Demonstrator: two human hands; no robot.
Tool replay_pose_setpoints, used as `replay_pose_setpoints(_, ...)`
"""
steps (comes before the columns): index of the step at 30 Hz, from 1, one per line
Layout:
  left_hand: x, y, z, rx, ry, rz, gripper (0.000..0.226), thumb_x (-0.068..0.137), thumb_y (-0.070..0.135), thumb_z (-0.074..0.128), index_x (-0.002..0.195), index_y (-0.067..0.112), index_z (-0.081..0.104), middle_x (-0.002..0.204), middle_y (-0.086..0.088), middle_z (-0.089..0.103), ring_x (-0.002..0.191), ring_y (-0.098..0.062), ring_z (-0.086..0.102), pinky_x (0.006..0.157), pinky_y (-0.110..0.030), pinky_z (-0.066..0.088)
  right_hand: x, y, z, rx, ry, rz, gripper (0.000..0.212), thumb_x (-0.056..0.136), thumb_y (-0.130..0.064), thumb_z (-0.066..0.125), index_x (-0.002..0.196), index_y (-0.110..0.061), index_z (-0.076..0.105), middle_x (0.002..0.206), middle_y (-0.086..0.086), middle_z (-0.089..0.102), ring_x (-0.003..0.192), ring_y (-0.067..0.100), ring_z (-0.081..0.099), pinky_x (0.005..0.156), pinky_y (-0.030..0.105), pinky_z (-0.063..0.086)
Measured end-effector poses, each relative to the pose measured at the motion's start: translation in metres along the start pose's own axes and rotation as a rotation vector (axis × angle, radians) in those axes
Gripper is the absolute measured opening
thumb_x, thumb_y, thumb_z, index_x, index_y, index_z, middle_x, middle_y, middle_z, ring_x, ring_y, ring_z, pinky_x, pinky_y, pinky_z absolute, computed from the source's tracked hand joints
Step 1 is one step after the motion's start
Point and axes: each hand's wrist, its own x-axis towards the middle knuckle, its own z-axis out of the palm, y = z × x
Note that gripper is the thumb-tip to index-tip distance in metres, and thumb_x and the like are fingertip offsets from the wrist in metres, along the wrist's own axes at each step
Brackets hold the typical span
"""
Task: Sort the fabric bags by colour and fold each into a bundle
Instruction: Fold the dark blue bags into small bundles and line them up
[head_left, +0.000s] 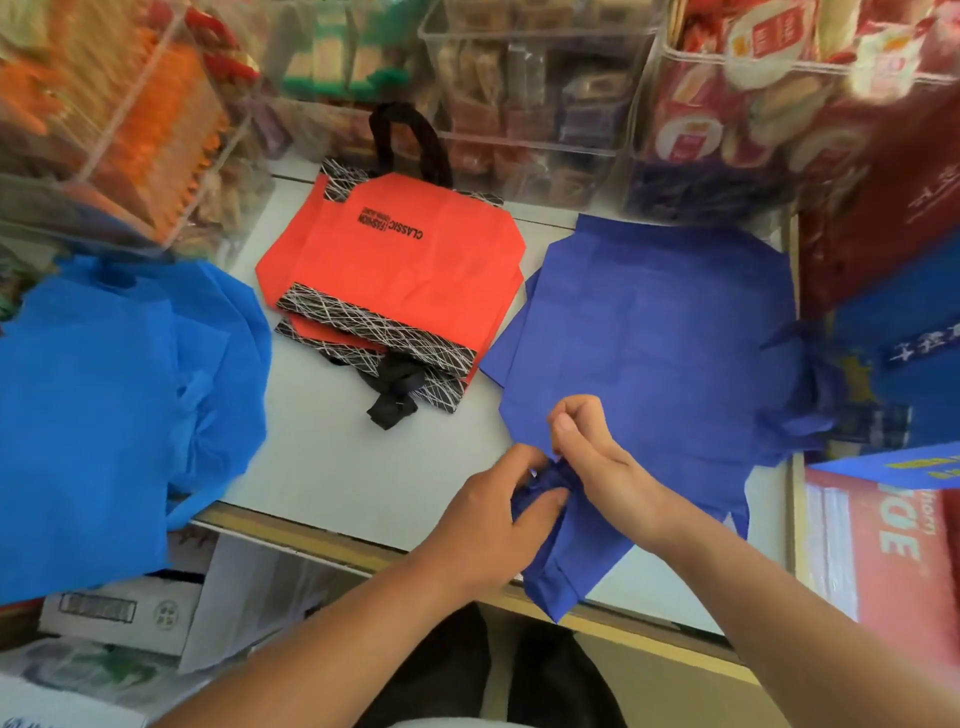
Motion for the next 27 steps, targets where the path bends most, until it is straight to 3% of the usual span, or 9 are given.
replay_pose_setpoints(3,0.02,-0.013,-0.016,-0.046,0.043,-0.032,0.009,0.101,0.036,0.06,0.107,0.041,0.056,0.103,0.018,0.068,0.102,-0.003,0.066,0.091,-0.036,0.056,0.025,0.007,0.005,0.064,0.105,0.049,0.023,0.101,-0.048,0.049,0.109,-0.027,0.044,0.093,-0.02,0.048,0.092,0.006,0.048,0.089,0.025,0.042)
replay_pose_setpoints(5,0.028,-0.021,-0.026,-0.037,0.11,-0.014,0.009,0.1,0.038,0.061,0.108,0.039,0.058,0.103,0.018,0.069,0.102,-0.004,0.066,0.09,-0.039,0.056,0.031,0.013,0.002,0.101,0.114,0.058,0.022,0.098,-0.046,0.06,0.116,-0.033,0.059,0.107,-0.021,0.061,0.102,0.005,0.059,0.093,0.024,0.045)
replay_pose_setpoints(7,0.029,-0.029,-0.036,-0.058,0.18,-0.006,0.016,0.097,0.041,0.063,0.111,0.037,0.06,0.105,0.017,0.071,0.102,-0.005,0.068,0.089,-0.043,0.057,0.031,0.02,0.003,0.108,0.065,0.081,0.017,0.101,-0.037,0.064,0.112,-0.026,0.07,0.111,-0.005,0.072,0.102,0.015,0.067,0.094,0.034,0.05)
replay_pose_setpoints(10,0.026,-0.035,-0.046,-0.136,0.221,-0.012,0.019,0.092,0.035,0.075,0.107,0.036,0.063,0.101,0.017,0.072,0.096,-0.007,0.07,0.085,-0.042,0.06,0.034,0.024,0.015,0.036,0.083,0.055,0.016,0.104,-0.027,0.06,0.106,-0.016,0.072,0.103,0.014,0.072,0.093,0.03,0.066,0.089,0.053,0.053)
replay_pose_setpoints(14,0.027,-0.033,-0.06,-0.138,0.308,0.015,0.035,0.078,0.035,0.088,0.094,0.03,0.057,0.084,0.015,0.066,0.073,-0.005,0.063,0.066,-0.025,0.057,0.039,0.014,0.026,0.066,0.129,0.031,0.015,0.105,-0.018,0.058,0.108,-0.016,0.073,0.103,0.012,0.073,0.102,0.039,0.066,0.094,0.056,0.053)
replay_pose_setpoints(18,0.029,-0.026,-0.072,-0.099,0.293,0.072,0.039,0.072,0.032,0.092,0.076,0.023,0.054,0.069,0.006,0.057,0.061,-0.007,0.049,0.058,-0.023,0.047,0.039,0.0,0.029,0.004,0.092,0.004,0.017,0.106,-0.015,0.056,0.106,-0.019,0.073,0.101,0.011,0.074,0.1,0.042,0.065,0.093,0.062,0.053)
replay_pose_setpoints(23,0.032,-0.009,-0.08,-0.105,0.206,0.061,0.042,0.068,0.037,0.095,0.072,0.023,0.055,0.065,-0.002,0.057,0.057,-0.01,0.047,0.054,-0.035,0.047,0.031,-0.01,0.029,-0.017,0.035,0.017,0.023,0.107,-0.01,0.051,0.107,-0.017,0.073,0.104,0.014,0.074,0.104,0.043,0.065,0.095,0.06,0.053)
replay_pose_setpoints(27,0.029,-0.005,-0.081,-0.107,0.116,0.013,0.048,0.074,0.033,0.092,0.066,0.012,0.05,0.058,0.004,0.045,0.054,-0.01,0.04,0.052,-0.028,0.039,0.026,-0.012,0.031,-0.151,0.006,0.066,0.025,0.107,-0.022,0.052,0.094,-0.019,0.072,0.095,0.015,0.07,0.082,0.026,0.061,0.081,0.049,0.052)
